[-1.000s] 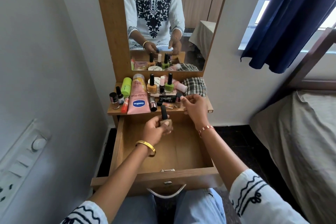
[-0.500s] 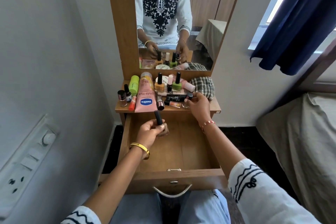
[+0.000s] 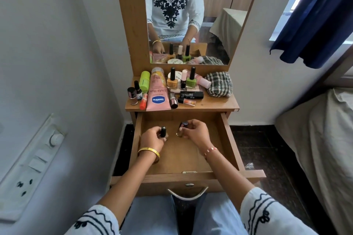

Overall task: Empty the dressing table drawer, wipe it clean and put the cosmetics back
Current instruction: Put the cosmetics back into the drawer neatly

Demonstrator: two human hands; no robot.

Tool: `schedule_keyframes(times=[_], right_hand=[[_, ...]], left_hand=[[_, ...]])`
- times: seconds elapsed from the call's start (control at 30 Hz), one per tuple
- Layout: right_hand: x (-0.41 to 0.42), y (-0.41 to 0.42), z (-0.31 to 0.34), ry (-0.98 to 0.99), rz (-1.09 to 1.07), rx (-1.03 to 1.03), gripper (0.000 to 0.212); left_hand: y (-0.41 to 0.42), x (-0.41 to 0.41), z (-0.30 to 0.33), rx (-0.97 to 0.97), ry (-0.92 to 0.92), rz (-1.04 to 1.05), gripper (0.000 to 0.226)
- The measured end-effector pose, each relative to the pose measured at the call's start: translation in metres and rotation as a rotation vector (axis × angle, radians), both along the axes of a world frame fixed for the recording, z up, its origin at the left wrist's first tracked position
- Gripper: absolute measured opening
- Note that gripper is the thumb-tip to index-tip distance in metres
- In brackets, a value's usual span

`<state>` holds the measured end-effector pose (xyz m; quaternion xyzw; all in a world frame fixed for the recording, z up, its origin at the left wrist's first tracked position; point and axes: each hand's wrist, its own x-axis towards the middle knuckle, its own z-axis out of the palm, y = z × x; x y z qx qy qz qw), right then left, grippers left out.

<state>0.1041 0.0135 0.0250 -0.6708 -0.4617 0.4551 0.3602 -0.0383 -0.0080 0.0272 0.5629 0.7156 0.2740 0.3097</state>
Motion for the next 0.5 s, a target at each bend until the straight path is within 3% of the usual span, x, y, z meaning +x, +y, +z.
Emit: schedule_keyframes(times=[0.13,0.23,0.5], right_hand=[[-0.02,0.017,-0.015,-0.076,0.0,-0.029,0.031],[-0.028,0.022,-0.016,-0.111,-0.001,-0.018,0.029],[-0.043,0.044,-0.028,-0.092,-0.03,0.013,0.027]], left_hand=[[0.02,-0.001,-0.007,-0.025,0.163,-0.028,0.037],[0.031,-0.003,-0.012,-0.032,0.251,-0.024,0.038],[0.062,-0.005,-0.018,-0.045,0.225,0.078,0.037]])
